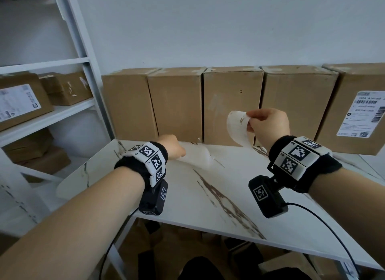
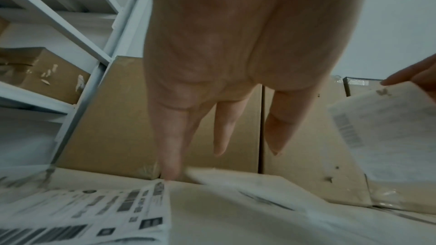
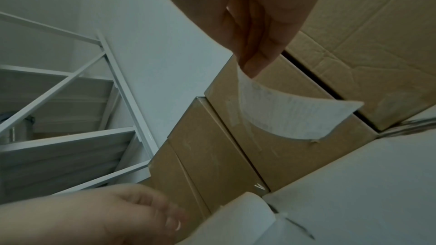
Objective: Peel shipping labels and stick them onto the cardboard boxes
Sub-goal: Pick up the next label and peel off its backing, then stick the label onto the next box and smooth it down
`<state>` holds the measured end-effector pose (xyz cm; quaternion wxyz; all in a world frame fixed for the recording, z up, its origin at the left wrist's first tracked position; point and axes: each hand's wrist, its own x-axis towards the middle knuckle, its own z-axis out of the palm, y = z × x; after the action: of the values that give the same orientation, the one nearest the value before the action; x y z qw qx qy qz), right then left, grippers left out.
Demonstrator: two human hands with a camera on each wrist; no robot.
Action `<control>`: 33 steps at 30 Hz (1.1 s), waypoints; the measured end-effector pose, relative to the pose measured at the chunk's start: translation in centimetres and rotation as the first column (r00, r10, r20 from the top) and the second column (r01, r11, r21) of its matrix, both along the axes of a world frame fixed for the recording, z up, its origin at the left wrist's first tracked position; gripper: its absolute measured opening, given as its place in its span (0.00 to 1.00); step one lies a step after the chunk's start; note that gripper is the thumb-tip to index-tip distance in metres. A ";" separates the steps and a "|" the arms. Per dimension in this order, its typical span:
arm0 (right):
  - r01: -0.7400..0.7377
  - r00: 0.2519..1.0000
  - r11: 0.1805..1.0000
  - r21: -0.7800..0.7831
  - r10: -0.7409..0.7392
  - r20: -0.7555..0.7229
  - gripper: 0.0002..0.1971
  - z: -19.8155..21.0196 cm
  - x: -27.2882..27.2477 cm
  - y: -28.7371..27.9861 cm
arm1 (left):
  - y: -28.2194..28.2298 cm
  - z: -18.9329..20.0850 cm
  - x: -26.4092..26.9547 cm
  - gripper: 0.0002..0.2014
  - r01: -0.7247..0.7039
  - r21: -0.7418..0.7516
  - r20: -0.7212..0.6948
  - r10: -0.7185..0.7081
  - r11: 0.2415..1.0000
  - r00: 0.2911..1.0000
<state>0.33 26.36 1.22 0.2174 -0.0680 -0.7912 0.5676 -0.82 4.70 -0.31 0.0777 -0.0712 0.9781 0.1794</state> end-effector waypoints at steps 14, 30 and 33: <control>-0.188 0.979 0.975 0.118 0.196 -0.059 0.14 1.1 2.8 -1.7 | 6.1 3.5 4.1 0.17 0.249 0.081 -0.519 -0.172 0.965 0.837; -0.073 0.997 0.985 0.156 0.067 0.043 0.23 4.5 6.8 4.1 | 9.1 6.9 6.4 0.10 0.376 0.496 -0.528 -0.071 0.783 0.846; -0.029 0.999 0.994 0.101 0.031 -0.018 0.06 4.5 6.8 5.5 | 10.5 7.1 6.1 0.09 0.396 0.502 -0.524 -0.093 0.769 0.847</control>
<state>7.09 31.90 5.74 0.2196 -0.0395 -0.8177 0.5307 5.25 15.19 6.77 -0.1199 0.1346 0.8613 0.4751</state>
